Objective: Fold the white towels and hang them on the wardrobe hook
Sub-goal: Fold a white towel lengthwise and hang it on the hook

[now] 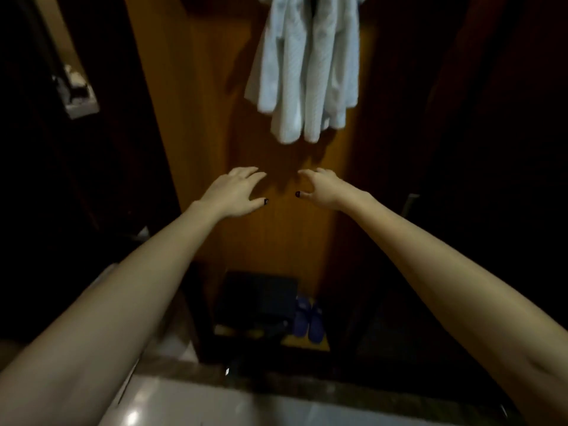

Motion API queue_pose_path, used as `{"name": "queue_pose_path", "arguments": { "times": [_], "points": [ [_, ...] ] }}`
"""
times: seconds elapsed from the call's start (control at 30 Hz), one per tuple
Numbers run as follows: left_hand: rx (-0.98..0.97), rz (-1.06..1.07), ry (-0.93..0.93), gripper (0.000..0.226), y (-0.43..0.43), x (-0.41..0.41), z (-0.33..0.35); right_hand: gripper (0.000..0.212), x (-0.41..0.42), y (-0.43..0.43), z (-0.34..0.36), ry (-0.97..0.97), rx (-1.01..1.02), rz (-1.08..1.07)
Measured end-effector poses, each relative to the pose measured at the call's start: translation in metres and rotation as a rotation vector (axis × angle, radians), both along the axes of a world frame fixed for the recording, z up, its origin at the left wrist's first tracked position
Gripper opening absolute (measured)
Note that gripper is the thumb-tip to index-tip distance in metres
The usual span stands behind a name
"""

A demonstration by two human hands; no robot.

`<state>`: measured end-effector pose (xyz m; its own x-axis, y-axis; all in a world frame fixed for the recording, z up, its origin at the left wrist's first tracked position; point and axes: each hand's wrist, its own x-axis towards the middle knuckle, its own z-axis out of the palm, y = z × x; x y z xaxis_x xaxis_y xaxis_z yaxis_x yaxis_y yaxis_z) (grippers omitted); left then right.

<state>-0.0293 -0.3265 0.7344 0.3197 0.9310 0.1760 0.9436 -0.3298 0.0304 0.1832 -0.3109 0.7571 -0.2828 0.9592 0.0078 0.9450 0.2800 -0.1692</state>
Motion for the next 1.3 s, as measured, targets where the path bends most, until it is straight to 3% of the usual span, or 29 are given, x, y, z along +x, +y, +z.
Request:
{"name": "queue_pose_path", "arguments": {
  "times": [0.3, 0.57, 0.77, 0.93, 1.13, 1.3],
  "points": [
    [-0.306, 0.200, -0.036, 0.068, -0.121, -0.101, -0.152, 0.067, -0.116, -0.084, -0.148, -0.160, -0.322, 0.190],
    [-0.481, 0.552, -0.300, 0.064, -0.273, -0.192, -0.265, 0.062, -0.268, -0.167, -0.255, -0.171, -0.539, 0.365],
    [-0.621, 0.837, -0.363, 0.067, -0.384, -0.273, -0.335, 0.068, -0.379, -0.241, -0.325, -0.267, -0.572, 0.584],
    [-0.608, 1.081, -0.507, 0.066, -0.464, -0.324, -0.384, 0.061, -0.449, -0.292, -0.386, -0.453, -0.616, 0.742],
    [-0.617, 1.284, -0.549, 0.065, -0.534, -0.343, -0.460, 0.062, -0.505, -0.352, -0.468, -0.622, -0.662, 0.990],
    [-0.638, 1.493, -0.723, 0.066, -0.559, -0.342, -0.553, 0.060, -0.548, -0.382, -0.565, -0.699, -0.645, 1.157]
  ]
}}
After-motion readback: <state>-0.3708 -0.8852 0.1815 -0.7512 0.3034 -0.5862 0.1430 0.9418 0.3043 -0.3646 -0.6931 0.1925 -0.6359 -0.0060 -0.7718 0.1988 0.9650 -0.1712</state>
